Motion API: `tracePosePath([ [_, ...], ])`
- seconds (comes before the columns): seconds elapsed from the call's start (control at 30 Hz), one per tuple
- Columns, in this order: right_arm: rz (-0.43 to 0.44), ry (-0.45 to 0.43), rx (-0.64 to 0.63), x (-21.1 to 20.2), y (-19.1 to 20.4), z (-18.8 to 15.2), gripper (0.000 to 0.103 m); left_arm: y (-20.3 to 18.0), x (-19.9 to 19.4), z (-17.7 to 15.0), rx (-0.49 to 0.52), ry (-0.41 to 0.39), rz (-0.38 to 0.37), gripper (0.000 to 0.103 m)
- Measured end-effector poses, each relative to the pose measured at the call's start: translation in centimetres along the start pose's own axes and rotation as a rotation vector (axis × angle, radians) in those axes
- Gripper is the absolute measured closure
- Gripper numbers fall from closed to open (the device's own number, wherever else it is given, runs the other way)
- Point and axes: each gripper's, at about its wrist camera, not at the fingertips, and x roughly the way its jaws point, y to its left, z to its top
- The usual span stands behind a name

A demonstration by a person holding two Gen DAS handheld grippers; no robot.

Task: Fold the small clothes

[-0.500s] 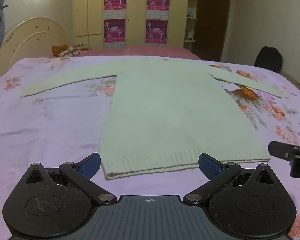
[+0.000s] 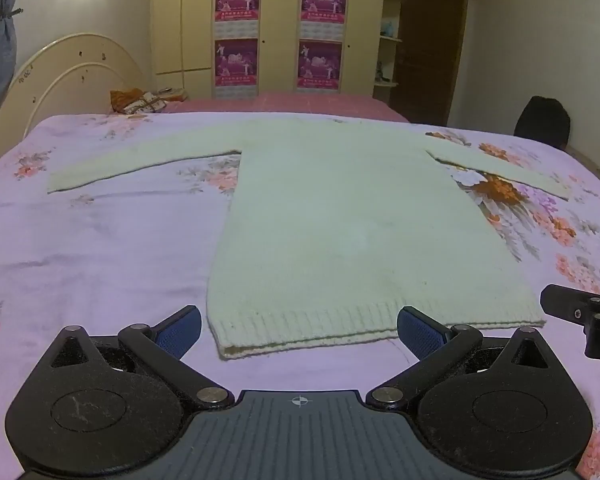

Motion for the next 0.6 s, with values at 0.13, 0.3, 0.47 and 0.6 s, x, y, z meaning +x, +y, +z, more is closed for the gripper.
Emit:
tracePosePath([
  [0.13, -0.002, -0.005, -0.001, 0.1, 0.06, 0.0, 0.001, 0.09, -0.2, 0.13, 0.006, -0.011, 0.0, 0.0],
  [0.3, -0.003, -0.007, 0.006, -0.03, 0.06, -0.01, 0.001, 0.09, -0.24, 0.18, 0.007, -0.01, 0.001, 0.0],
  [0.47, 0.0, -0.007, 0.007, -0.03, -0.03, -0.03, 0.001, 0.08, -0.31, 0.19, 0.004, -0.017, 0.004, 0.0],
  [0.6, 0.0, -0.007, 0.006, -0.04, 0.03, -0.03, 0.001, 0.14, -0.23, 0.16, 0.003, -0.013, 0.009, 0.0],
])
